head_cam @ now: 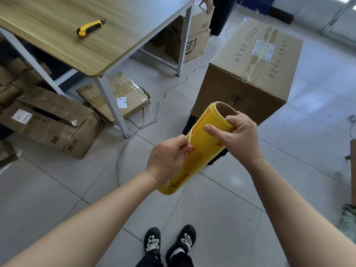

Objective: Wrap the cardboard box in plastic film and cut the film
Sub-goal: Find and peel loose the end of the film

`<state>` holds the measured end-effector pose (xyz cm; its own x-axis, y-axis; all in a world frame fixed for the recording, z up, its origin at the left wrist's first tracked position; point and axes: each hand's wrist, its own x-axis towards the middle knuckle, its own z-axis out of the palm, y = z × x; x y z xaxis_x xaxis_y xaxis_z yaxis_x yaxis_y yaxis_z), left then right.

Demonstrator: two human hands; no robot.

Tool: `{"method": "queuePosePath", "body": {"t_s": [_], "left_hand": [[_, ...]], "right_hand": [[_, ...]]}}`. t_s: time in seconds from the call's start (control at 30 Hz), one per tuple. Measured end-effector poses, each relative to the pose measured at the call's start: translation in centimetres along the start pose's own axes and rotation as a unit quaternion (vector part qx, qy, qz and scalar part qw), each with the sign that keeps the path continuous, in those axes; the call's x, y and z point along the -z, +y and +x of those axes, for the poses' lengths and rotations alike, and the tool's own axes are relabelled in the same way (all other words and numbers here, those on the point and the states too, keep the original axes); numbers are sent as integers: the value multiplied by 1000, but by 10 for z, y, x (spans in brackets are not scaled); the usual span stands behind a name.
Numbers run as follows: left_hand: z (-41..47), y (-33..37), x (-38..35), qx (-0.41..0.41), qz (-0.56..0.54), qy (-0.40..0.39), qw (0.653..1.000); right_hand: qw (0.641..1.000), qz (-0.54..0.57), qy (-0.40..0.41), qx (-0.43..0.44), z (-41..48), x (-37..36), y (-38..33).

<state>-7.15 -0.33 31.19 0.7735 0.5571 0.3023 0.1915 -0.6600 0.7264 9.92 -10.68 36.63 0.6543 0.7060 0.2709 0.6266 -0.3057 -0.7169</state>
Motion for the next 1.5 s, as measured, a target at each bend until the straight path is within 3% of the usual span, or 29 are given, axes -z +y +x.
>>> {"method": "queuePosePath", "body": {"t_s": [0.07,0.1,0.17,0.23,0.3,0.43,0.53,0.67,1.03,1.1,1.2,1.33,1.4,1.5], "left_hand": [[9,1,-1,116,-99,5,988],[14,2,0,202,-179,-9,963],[23,4,0,346,-322,-48,880],[29,3,2,396,-343,-94,847],[34,2,3,388,-298,-120,864],[42,4,3,352,-232,-89,902],[50,7,6,396,-253,-93,878],[46,9,14,446,-287,-186,827],[35,19,5,402,-179,-215,872],[35,18,3,433,-226,-177,854],[35,17,4,493,-344,-125,789],[36,12,5,498,-414,-146,748],[40,8,8,474,-387,-178,771],[41,8,9,390,-342,-166,839]], "right_hand": [[1000,-3,-5,6,0,-1,1],[1000,-5,-7,8,-1,-1,1],[1000,-7,-12,17,-3,-1,-1],[999,-17,-15,39,-6,-2,-5],[998,-28,-12,62,-8,-3,-8],[998,-22,-19,59,-10,-1,-9],[997,-6,-29,66,-15,-3,-11],[997,-14,-7,71,-19,-7,-10],[997,-27,-18,71,-21,-4,-6],[998,-25,-20,61,-22,-3,-4],[998,-28,-14,53,-23,-2,-1],[998,-33,-21,57,-19,-1,0],[997,-34,-28,60,-19,-1,-1],[998,-22,-31,59,-20,-3,1]]}}
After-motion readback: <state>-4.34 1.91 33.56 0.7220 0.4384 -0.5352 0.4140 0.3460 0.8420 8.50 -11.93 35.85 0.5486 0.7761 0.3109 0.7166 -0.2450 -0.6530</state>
